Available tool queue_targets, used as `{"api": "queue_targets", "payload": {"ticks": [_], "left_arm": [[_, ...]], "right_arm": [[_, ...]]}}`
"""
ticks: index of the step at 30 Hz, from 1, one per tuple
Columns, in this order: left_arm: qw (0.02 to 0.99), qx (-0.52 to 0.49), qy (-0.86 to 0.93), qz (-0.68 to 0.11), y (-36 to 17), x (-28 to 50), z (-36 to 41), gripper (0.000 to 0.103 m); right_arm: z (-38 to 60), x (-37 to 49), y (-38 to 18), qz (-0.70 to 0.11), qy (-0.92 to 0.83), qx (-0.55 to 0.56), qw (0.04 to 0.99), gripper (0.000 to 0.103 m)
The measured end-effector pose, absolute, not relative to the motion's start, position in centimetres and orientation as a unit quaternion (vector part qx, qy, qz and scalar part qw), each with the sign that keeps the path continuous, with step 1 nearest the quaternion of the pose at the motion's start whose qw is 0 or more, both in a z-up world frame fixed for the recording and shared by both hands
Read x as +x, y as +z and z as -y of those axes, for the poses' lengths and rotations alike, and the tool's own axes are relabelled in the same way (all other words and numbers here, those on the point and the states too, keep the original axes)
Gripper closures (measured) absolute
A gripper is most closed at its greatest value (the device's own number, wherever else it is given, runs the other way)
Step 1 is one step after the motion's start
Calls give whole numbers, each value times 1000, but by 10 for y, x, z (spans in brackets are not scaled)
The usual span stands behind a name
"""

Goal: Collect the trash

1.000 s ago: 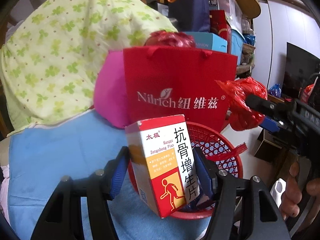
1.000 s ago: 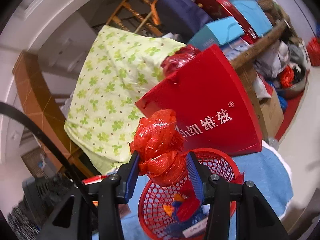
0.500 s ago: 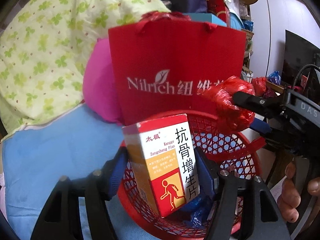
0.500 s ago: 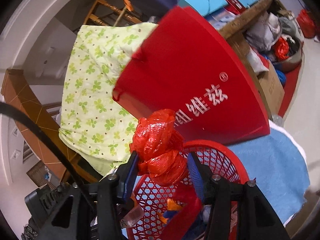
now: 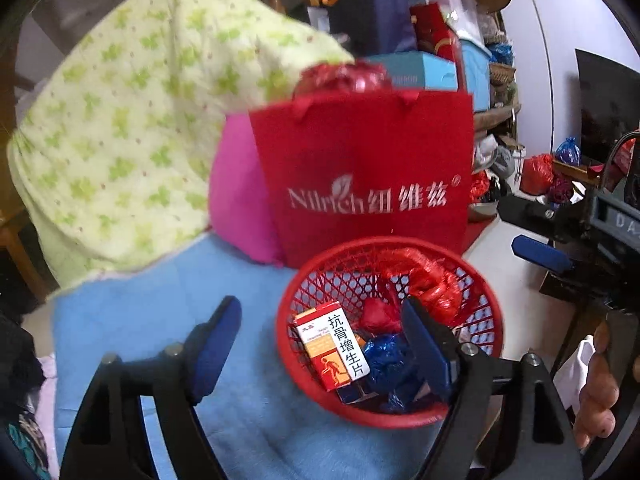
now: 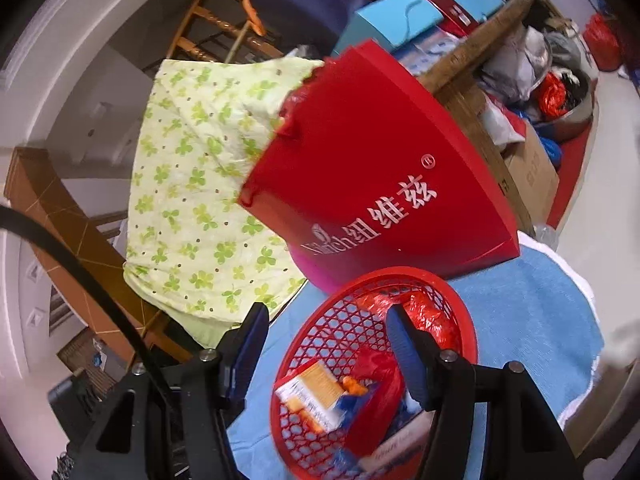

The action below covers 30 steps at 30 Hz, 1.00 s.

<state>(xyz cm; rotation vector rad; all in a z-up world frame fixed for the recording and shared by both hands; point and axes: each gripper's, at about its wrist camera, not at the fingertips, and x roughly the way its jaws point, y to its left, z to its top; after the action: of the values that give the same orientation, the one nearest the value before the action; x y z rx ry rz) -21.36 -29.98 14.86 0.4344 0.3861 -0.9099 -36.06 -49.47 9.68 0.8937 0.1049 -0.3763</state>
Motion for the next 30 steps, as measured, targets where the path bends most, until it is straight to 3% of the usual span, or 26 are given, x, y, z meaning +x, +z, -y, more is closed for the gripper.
{"api": "queue_targets", "payload": {"ticks": [5,7,20,30], "left_arm": [[878,193,-411,-154,176,-238,258,15],[886,188,-397,-151,187,-245,241,9],[924,194,-297,-141,238,-283,147,8],[941,175,-256,-135,259,-295,105,7]], "right_arm": [[467,-385,125,-44,-182,398,898,38],[453,-395,138,-43,-184,379,906,38],[320,-453,227,-33,-203,180,962,20],[269,-469,249,-63,-210,145,965,19]]}}
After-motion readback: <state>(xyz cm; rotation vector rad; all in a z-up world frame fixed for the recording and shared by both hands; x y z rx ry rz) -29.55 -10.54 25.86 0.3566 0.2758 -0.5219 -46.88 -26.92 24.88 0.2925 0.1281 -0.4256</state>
